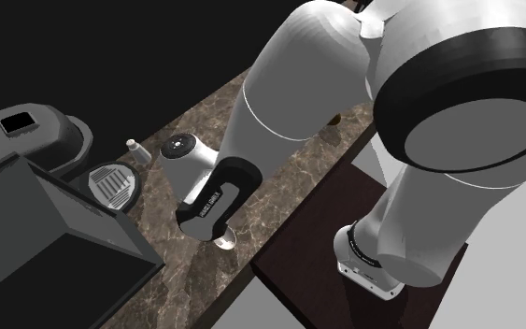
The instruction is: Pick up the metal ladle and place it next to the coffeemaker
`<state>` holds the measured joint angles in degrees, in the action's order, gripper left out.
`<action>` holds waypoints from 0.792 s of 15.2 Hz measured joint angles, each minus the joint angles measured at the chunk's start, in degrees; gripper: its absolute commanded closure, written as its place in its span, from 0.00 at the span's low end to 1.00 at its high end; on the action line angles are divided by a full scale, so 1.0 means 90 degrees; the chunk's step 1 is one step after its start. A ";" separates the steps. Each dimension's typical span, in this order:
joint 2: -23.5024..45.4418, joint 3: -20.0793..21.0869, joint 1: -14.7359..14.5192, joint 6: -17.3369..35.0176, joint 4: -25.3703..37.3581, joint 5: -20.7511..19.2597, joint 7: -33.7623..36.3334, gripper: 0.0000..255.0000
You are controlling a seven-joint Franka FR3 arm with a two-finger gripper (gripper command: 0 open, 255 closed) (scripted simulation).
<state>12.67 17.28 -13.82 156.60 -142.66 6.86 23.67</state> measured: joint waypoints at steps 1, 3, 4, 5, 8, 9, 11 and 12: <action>0.0023 -0.0004 -0.0006 0.0020 0.0005 -0.0009 0.0008 1.00; 0.0041 -0.0008 -0.0008 0.0037 0.0007 -0.0016 0.0010 1.00; 0.0044 -0.0009 -0.0009 0.0041 0.0007 -0.0017 0.0010 1.00; 0.0046 -0.0009 -0.0009 0.0042 0.0007 -0.0017 0.0010 1.00; 0.0047 -0.0009 -0.0009 0.0044 0.0007 -0.0018 0.0010 0.00; 0.0047 -0.0009 -0.0009 0.0044 0.0007 -0.0018 0.0010 0.00; 0.0047 -0.0009 -0.0009 0.0044 0.0007 -0.0018 0.0010 0.00; 0.0047 -0.0009 -0.0009 0.0044 0.0007 -0.0018 0.0010 0.00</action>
<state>13.09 17.19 -13.90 157.00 -142.60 6.70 23.77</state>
